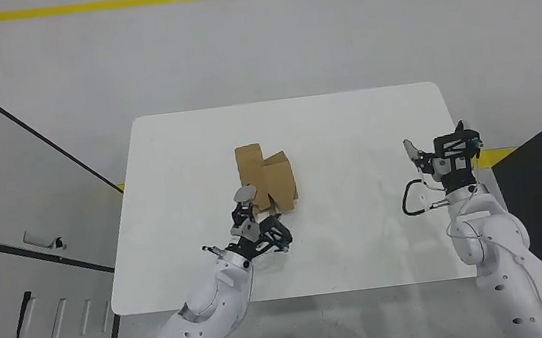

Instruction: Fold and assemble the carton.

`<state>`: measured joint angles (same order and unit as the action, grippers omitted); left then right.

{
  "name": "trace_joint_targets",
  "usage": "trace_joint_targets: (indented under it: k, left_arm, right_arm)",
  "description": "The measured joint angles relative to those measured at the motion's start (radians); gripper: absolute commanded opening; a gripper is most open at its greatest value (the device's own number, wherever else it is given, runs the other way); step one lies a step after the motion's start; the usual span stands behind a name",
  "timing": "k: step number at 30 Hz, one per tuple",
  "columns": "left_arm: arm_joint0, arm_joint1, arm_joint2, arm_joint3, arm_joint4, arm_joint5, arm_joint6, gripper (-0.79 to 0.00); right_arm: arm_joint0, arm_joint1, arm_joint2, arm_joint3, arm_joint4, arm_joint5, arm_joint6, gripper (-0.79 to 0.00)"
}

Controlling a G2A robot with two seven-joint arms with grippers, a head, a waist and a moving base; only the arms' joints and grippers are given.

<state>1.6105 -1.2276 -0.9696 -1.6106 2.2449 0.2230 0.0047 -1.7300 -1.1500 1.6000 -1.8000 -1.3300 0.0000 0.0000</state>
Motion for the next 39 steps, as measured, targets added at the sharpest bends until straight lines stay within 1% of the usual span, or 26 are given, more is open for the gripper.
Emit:
trace_joint_targets:
  k: [5,11,14,16,18,20,28,34,38,39]
  left_arm:
    - [-0.019,-0.018,0.040,0.028,0.029,0.045,-0.089,0.000]
    - [-0.020,-0.018,0.042,0.028,0.031,0.045,-0.087,0.000]
    - [-0.028,-0.020,0.051,0.055,0.072,0.031,-0.112,0.000]
    - [-0.035,-0.028,0.060,0.068,0.085,0.060,-0.151,0.000]
    - [-0.044,-0.039,0.070,0.082,0.080,0.114,-0.203,0.000]
    - [-0.050,-0.044,0.076,0.090,0.087,0.142,-0.226,0.000]
    - [-0.051,-0.045,0.077,0.097,0.090,0.121,-0.214,0.000]
    - [-0.062,-0.057,0.090,0.111,0.089,0.129,-0.218,0.000]
    - [-0.083,-0.068,0.102,0.139,0.102,0.123,-0.243,0.000]
    - [-0.088,-0.070,0.106,0.145,0.104,0.121,-0.248,-0.043]
  right_arm:
    - [0.000,0.000,0.000,0.000,0.000,0.000,0.000,0.000]
    - [0.000,0.000,0.000,0.000,0.000,0.000,0.000,0.000]
    - [0.000,0.000,0.000,0.000,0.000,0.000,0.000,0.000]
    - [0.000,0.000,0.000,0.000,0.000,0.000,0.000,0.000]
    - [0.000,0.000,0.000,0.000,0.000,0.000,0.000,0.000]
    - [0.000,0.000,0.000,0.000,0.000,0.000,0.000,0.000]
    - [0.000,0.000,0.000,0.000,0.000,0.000,0.000,0.000]
    - [0.000,0.000,0.000,0.000,0.000,0.000,0.000,0.000]
    - [0.000,0.000,0.000,0.000,0.000,0.000,0.000,0.000]
    - [0.000,0.000,0.000,0.000,0.000,0.000,0.000,0.000]
